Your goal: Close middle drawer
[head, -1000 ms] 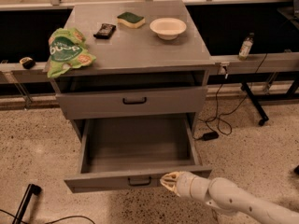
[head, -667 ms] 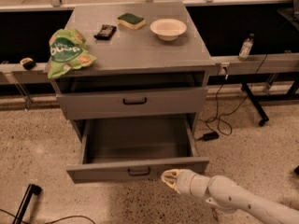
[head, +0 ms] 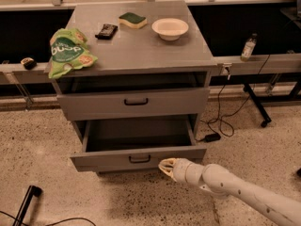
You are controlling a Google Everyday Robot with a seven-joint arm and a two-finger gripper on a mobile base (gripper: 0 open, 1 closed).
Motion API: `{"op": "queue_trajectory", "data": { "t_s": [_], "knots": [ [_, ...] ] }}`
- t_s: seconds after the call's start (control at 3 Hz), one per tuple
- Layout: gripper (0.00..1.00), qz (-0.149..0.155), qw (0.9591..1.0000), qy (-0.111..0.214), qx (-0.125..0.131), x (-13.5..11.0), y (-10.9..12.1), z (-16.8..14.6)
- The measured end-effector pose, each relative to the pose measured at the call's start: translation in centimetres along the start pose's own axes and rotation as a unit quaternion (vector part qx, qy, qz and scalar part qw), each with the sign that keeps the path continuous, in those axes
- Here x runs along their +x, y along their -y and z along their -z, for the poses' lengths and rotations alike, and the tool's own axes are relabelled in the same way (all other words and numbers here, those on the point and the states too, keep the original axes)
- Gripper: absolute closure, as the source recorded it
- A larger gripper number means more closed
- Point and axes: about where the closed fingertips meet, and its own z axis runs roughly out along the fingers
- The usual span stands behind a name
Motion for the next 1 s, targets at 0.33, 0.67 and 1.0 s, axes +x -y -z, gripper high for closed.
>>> {"op": "queue_trajectory", "data": {
  "t_s": [0.33, 0.67, 1.0],
  "knots": [
    [1.00, 0.007, 0.9999, -0.011, -0.003, 0.3, 1.6, -1.2],
    [1.00, -0.003, 0.9989, -0.046, -0.009, 3.1, 3.6, -3.0],
    [1.00, -0.005, 0.9979, -0.063, -0.014, 4.9, 4.9, -4.4]
  ]
}}
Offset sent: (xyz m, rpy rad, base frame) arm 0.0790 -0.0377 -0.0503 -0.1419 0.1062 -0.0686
